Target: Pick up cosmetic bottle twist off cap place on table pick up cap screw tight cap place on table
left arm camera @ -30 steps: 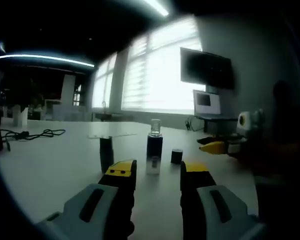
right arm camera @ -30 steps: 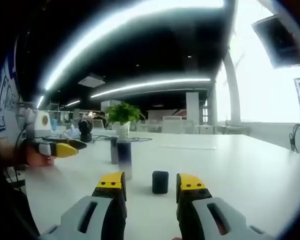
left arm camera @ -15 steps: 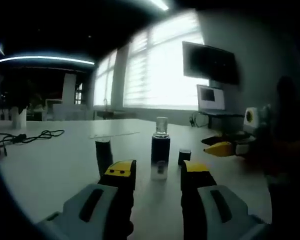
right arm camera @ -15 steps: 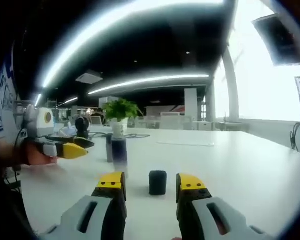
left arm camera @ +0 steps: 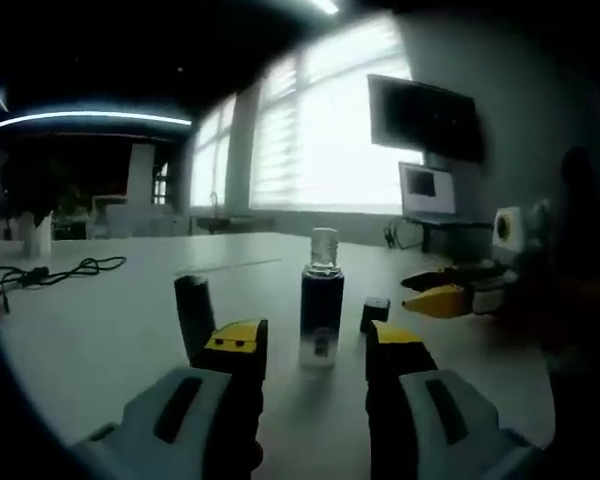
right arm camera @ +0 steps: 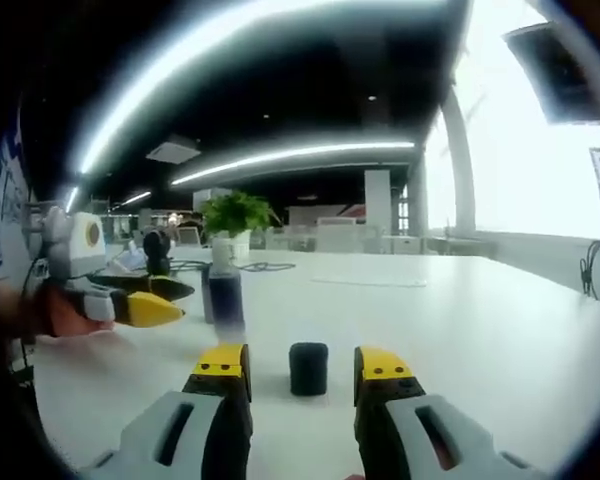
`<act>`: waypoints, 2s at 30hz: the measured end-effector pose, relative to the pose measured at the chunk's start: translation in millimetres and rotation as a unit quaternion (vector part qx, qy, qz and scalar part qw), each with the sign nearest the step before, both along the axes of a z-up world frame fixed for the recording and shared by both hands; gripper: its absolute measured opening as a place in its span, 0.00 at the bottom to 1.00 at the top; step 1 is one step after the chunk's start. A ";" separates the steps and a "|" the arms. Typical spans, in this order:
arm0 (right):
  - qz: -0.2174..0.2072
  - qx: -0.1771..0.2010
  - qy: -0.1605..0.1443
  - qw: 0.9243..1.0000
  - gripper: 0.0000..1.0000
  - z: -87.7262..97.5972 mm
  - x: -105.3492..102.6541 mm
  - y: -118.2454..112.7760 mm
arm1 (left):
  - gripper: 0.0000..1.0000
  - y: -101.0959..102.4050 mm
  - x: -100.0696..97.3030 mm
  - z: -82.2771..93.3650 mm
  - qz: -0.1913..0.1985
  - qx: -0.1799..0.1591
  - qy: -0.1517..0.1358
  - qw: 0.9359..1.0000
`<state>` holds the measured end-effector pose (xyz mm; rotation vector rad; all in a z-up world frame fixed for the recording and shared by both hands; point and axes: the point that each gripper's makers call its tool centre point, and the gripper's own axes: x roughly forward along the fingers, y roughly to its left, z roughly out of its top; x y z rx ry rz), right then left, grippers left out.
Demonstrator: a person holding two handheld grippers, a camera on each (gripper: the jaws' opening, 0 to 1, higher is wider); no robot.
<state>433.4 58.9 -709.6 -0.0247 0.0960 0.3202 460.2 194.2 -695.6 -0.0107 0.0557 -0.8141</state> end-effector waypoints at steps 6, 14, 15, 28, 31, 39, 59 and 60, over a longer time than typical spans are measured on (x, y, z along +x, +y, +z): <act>-0.007 -0.010 0.004 1.000 0.35 -3.3 5.2 -0.2 | 0.30 -13.1 5.2 -3.7 -0.007 -0.001 0.014 1.000; -0.016 -0.010 0.014 1.000 0.35 -5.5 9.0 -1.3 | 0.30 -23.0 14.5 -7.6 0.005 0.005 0.017 1.000; -0.016 -0.009 0.014 1.000 0.35 -5.2 9.3 -1.0 | 0.30 -25.1 15.1 -8.9 0.004 0.007 0.019 1.000; -0.031 -0.020 0.030 0.999 0.32 -13.1 21.9 -0.4 | 0.29 -35.2 27.7 -14.7 0.016 0.024 0.019 0.999; -0.029 -0.027 0.037 0.999 0.31 -16.6 25.5 2.3 | 0.29 -36.2 30.3 -17.1 0.022 0.029 0.021 0.999; -0.025 -0.037 0.050 0.998 0.26 -23.0 32.9 5.6 | 0.29 -42.2 34.2 -18.4 0.023 0.035 0.019 0.999; -0.024 -0.064 0.058 0.996 0.15 -30.5 38.1 7.2 | 0.21 -45.1 32.5 -23.2 0.031 0.054 0.006 0.998; -0.023 -0.068 0.058 0.996 0.15 -31.3 38.2 7.1 | 0.20 -45.4 32.0 -23.3 0.030 0.053 0.006 0.998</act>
